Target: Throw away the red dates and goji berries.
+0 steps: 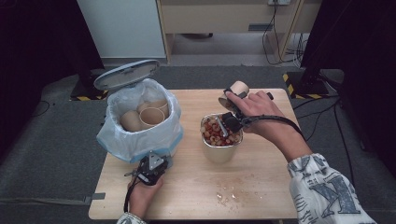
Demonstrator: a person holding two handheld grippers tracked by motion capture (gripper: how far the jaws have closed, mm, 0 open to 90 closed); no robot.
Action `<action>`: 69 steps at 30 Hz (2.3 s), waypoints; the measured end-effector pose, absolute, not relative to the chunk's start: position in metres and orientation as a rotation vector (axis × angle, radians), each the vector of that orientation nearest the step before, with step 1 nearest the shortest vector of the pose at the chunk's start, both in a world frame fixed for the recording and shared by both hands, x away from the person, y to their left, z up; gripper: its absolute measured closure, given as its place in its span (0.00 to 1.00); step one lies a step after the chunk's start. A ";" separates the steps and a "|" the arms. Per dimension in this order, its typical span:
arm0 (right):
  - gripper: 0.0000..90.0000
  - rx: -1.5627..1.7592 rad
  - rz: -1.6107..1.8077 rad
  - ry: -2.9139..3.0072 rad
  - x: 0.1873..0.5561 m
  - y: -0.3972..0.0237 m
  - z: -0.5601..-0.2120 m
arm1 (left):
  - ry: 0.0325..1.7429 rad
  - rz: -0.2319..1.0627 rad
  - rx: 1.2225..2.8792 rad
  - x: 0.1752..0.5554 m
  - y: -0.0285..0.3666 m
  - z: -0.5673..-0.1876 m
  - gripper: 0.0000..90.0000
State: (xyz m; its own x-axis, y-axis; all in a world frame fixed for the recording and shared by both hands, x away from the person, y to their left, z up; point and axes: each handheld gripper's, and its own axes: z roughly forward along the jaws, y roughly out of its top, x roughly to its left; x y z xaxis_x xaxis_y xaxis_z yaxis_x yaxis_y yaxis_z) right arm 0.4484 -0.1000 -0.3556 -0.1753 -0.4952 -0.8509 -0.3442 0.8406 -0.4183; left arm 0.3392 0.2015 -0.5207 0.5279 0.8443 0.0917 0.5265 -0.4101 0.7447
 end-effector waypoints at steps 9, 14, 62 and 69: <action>0.38 -0.590 -0.109 1.803 0.448 -0.101 -0.354 | 1.108 0.613 2.094 0.339 0.201 -0.521 0.96; 0.38 -0.591 -0.095 1.798 0.447 -0.101 -0.352 | 1.107 0.613 2.100 0.339 0.201 -0.521 0.96; 0.38 -0.715 -0.246 1.758 0.446 -0.098 -0.372 | 1.108 0.612 2.092 0.339 0.201 -0.521 0.95; 0.38 -0.672 -0.196 1.768 0.444 -0.100 -0.370 | 1.109 0.610 2.091 0.339 0.201 -0.521 0.95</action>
State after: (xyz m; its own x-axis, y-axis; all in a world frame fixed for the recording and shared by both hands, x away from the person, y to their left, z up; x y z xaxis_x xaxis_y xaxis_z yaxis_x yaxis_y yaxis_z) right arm 0.4444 -0.1001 -0.3705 -0.1595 -0.5332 -0.8308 -0.3380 0.8202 -0.4615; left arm 0.3393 0.2009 -0.5211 0.5265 0.8458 0.0859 0.5253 -0.4031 0.7494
